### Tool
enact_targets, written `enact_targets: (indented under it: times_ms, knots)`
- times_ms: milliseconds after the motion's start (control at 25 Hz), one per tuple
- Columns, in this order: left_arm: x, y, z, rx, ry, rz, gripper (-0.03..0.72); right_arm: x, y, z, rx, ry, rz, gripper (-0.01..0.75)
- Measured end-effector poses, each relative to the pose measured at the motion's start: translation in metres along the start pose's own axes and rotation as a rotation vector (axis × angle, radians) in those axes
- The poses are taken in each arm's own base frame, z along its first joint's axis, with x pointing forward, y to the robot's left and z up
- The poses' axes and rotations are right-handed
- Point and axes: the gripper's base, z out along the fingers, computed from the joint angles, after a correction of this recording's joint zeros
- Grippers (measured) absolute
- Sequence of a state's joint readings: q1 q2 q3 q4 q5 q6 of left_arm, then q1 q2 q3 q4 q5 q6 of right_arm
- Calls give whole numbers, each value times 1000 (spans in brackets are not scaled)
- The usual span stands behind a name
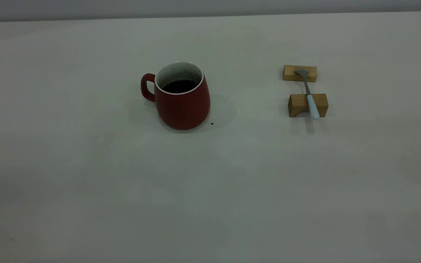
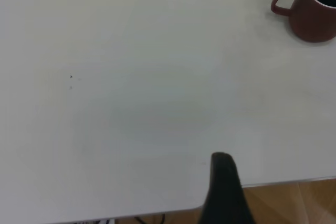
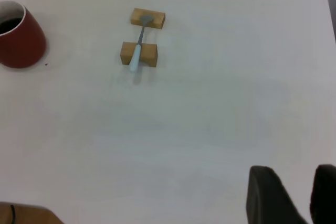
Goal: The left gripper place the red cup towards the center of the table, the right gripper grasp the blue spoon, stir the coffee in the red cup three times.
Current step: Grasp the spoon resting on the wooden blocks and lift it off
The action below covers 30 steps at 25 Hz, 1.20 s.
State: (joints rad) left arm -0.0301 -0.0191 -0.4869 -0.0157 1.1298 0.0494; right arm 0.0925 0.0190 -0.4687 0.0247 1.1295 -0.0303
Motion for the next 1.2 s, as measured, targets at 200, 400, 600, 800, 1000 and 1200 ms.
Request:
enact_targets:
  times_ms: [200, 400, 600, 800, 1000, 1200]
  knots:
    - [0, 0, 0, -1, 0, 0, 594, -13, -1, 2, 12, -5, 9, 327]
    - [0, 0, 0, -1, 1, 0, 594, -61, -6, 35, 48, 79, -12, 549]
    - [0, 0, 0, -1, 1, -1, 594, -105, -9, 98, 47, 230, -25, 676]
    - [0, 0, 0, -1, 1, -1, 594, -124, -9, 179, 18, 405, -18, 685]
    - [0, 0, 0, -1, 1, -1, 594, -119, 6, 263, -48, 563, -57, 686]
    - [0, 0, 0, -1, 1, -1, 594, -97, 27, 330, -101, 677, -88, 686]
